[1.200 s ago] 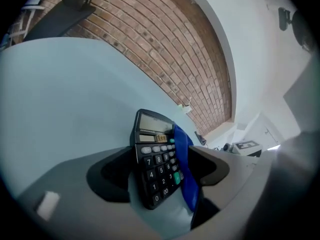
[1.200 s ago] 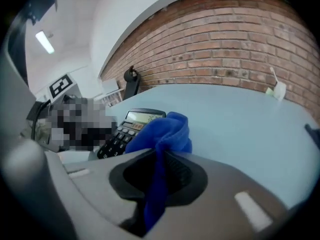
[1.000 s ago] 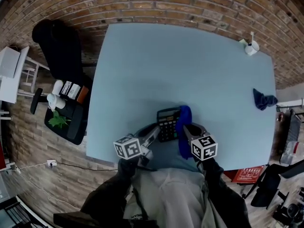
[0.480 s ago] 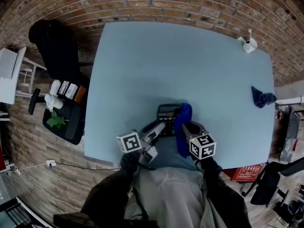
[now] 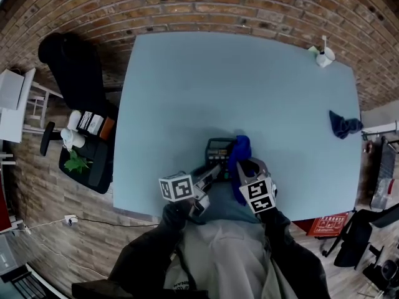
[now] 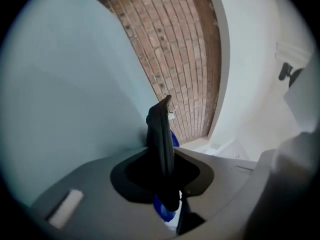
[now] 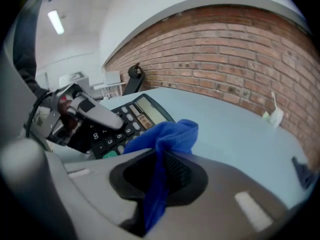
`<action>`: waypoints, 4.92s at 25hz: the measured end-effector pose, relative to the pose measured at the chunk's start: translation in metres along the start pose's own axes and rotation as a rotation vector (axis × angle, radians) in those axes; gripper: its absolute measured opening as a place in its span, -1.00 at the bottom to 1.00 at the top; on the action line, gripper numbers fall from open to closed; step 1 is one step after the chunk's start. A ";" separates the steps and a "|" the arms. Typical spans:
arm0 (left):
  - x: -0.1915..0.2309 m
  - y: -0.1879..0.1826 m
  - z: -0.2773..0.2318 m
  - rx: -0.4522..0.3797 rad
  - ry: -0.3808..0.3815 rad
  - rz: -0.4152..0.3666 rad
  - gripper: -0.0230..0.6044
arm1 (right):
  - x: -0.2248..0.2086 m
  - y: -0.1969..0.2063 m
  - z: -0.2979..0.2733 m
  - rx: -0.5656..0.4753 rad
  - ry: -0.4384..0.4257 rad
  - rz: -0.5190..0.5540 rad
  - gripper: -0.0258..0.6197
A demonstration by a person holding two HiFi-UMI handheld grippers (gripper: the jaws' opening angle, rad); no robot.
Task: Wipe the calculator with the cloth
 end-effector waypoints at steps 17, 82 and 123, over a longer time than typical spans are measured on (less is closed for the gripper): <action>-0.097 -0.008 0.010 -0.125 0.064 -0.370 -0.67 | -0.012 -0.078 0.084 -0.169 0.033 0.402 -0.77; -0.208 -0.006 0.003 0.145 0.513 -0.123 -0.68 | -0.058 -0.089 0.236 -0.652 -0.087 0.144 -0.79; -0.201 -0.011 -0.003 0.066 0.210 -0.286 -0.67 | -0.052 -0.117 0.213 -0.375 0.028 0.296 -0.79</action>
Point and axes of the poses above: the fingertips, and each gripper's own axes: z backward along the fingers, x to its left, y out of its underside, the point moved 10 cm from there along z, backward along the fingers, and after that the axes turned 11 degrees about y, right-handed, at the moved point
